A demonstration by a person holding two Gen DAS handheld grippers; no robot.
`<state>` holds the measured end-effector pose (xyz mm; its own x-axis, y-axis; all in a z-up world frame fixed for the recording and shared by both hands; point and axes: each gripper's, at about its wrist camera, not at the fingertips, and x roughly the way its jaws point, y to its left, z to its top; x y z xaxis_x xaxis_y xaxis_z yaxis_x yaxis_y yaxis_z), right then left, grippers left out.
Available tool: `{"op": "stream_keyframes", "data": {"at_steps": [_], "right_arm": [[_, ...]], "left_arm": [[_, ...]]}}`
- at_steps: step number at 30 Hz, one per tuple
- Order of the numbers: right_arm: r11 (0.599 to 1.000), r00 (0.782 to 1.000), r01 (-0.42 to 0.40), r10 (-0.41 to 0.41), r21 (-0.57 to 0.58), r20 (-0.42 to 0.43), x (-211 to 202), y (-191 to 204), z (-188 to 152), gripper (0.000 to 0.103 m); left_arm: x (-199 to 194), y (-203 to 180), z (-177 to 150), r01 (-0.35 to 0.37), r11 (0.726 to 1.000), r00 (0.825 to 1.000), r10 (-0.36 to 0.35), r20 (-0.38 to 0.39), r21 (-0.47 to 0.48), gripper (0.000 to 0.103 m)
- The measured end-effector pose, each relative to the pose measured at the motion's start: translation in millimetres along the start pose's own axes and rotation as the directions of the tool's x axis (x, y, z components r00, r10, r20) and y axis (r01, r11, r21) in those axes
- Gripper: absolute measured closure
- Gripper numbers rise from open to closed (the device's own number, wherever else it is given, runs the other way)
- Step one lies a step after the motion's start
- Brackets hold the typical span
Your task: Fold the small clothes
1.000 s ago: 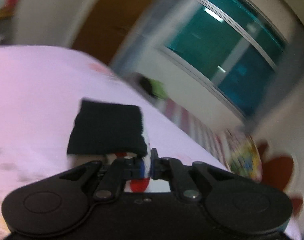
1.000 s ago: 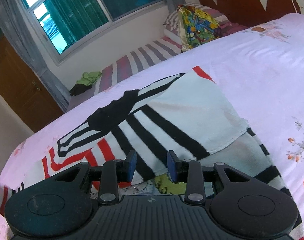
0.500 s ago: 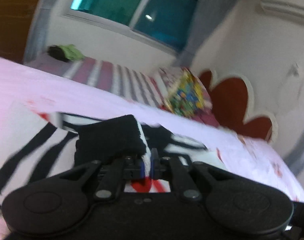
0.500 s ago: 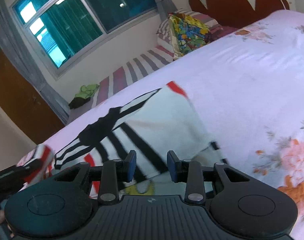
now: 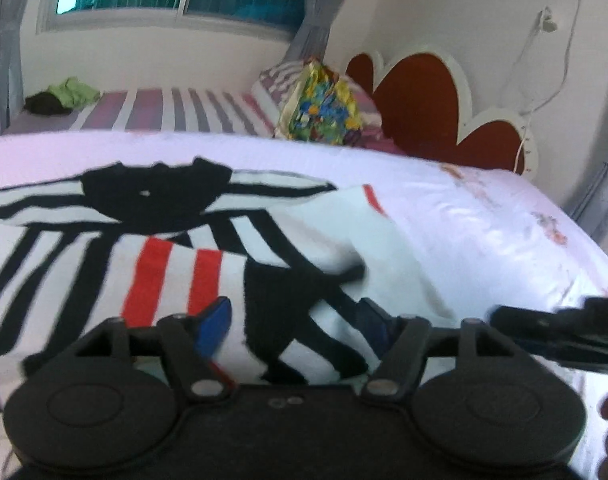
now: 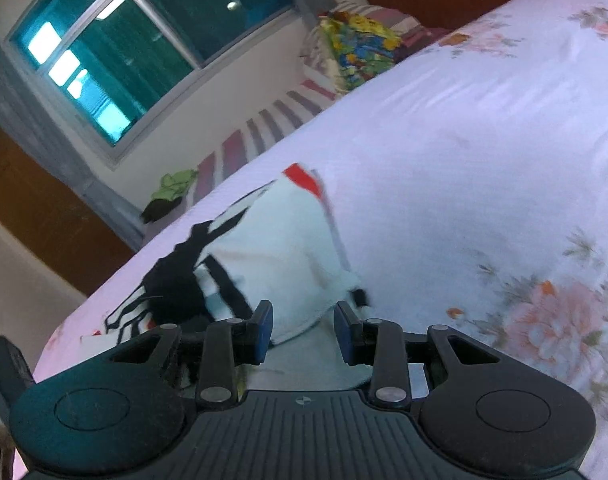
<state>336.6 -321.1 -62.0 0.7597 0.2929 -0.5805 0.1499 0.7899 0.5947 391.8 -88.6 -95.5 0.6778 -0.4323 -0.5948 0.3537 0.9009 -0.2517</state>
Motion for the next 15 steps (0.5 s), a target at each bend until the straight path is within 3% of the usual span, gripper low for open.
{"op": "stream_keyframes", "data": {"at_steps": [3,5,8,11,12,15], "right_arm": [[0.998,0.997,-0.066,0.065,-0.014,-0.036,13,15,-2,0.069],[0.995,0.993,-0.104,0.103,-0.008,-0.064,25,23,-5,0.069],[0.989,0.983,-0.149,0.15,0.015,-0.108,47,37,-12,0.069],[0.988,0.978,-0.146,0.151,0.04,-0.143,70,49,-19,0.069],[0.988,0.977,-0.142,0.149,0.056,-0.153,76,51,-22,0.069],[0.986,0.975,-0.14,0.154,0.095,-0.161,86,53,-25,0.069]], "left_arm": [[-31,19,-5,-0.045,0.998,0.998,0.047,0.036,-0.043,0.044],[-57,42,-11,-0.119,0.991,0.991,0.123,0.058,-0.069,0.047],[-98,84,-29,-0.265,0.961,0.96,0.271,0.073,-0.079,0.048],[-113,114,-41,-0.372,0.928,0.927,0.373,0.043,-0.038,0.051],[-113,121,-43,-0.398,0.917,0.917,0.398,0.033,-0.011,0.052],[-108,137,-42,-0.413,0.911,0.911,0.413,0.023,0.008,0.056]]}}
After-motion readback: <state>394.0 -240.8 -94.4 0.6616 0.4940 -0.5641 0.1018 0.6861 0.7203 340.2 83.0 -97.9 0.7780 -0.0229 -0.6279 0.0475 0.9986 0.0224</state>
